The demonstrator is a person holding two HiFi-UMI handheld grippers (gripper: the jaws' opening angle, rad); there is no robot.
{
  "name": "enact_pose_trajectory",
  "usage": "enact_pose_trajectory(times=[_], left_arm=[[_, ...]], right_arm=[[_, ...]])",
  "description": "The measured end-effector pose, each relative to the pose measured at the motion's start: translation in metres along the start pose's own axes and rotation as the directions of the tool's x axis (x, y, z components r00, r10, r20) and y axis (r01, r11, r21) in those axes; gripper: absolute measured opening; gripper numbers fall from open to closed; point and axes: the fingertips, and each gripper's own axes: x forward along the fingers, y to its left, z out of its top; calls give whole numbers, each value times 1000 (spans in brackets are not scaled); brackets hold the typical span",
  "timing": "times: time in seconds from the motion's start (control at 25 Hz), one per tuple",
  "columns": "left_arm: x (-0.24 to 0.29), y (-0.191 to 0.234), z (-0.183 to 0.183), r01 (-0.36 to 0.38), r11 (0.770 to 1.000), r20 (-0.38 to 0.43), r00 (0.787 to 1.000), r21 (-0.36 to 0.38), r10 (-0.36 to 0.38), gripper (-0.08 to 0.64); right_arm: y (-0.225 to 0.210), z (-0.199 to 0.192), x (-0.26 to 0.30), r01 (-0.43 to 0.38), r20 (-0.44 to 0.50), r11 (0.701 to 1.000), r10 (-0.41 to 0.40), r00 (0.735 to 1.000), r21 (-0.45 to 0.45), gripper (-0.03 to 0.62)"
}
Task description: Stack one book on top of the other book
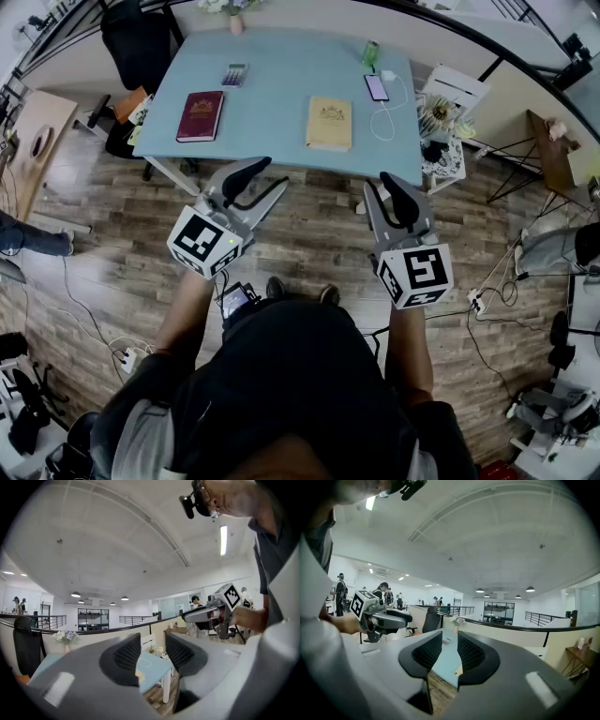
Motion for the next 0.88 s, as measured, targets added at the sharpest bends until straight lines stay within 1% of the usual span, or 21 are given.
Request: enact_pose_trajectory(times=[0.16,0.44,0.56,0.68,0.88], left_arm=[[0,10,0,12,1000,6,1000,13,-12,213],[-11,33,-7,30,999,8,1000,11,-30,213],[-15,41,-9,40,999,12,999,12,-40,213],[-14,47,-14,49,999,12,999,6,-49,213],[-7,53,-20,54,998,7,999,-13,-54,213]], right_arm=[[4,-2,11,8,-5,1000,-8,1000,3,101],[18,-4,32,25,-18,1000,-25,1000,7,101],[23,-4,39,37,-13,999,-37,999,24,101],[24,-4,45,44,-4,998,-44,999,50,101],[16,-6,54,49,-10,997,-48,999,65,101]])
